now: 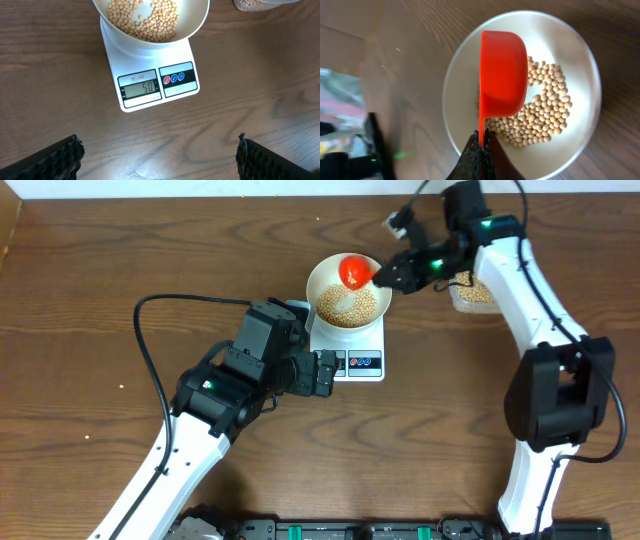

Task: Scoop item into bowl and weigh 50g on scale
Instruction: 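Lift the red scoop up out of the bowl with the right gripper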

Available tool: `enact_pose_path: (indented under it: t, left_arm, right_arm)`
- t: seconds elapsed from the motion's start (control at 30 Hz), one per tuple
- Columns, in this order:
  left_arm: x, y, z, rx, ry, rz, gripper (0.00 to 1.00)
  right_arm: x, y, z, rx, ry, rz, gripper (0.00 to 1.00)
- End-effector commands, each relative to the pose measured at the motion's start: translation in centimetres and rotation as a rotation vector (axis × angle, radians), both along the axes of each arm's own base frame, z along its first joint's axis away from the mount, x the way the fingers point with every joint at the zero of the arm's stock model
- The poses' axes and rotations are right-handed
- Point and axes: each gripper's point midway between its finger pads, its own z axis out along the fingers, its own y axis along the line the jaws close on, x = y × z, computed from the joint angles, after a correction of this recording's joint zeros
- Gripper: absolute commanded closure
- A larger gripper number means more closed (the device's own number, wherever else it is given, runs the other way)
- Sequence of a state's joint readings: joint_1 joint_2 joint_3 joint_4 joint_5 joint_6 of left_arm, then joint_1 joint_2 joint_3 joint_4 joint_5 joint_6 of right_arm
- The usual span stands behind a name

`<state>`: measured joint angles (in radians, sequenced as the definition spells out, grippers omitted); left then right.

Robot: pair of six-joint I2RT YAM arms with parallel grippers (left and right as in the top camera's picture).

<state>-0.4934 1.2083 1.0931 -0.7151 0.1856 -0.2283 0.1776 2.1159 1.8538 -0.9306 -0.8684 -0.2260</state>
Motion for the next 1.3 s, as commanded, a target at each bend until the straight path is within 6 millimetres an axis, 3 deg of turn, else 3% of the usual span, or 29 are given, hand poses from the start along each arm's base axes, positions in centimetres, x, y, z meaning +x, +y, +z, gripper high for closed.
enact_pose_path:
  t: [0.0,0.3,0.77,1.27]
  left_arm:
    - [0.2,-0.1,0.6,-0.005,-0.012,-0.007,0.00]
    - [0.2,-0.1,0.6,-0.005,-0.012,-0.007,0.00]
    - [0.2,-0.1,0.6,-0.004,-0.012,-0.008,0.00]
    - [0.2,-0.1,0.6,-0.005,-0.012,-0.007,0.00]
  right_arm:
    - [-0.9,0.7,2.3,0.125,0.019,0.032,0.99]
    - [-1.0,0.2,3.6,0.128,-0.007,0.026,0.99]
    - [-1.4,-1.3,7.6,0.139,-0.097,0.000,0.99]
    - [-2.3,-2.1,5.8,0.027,-0.064,-0.005,0.99]
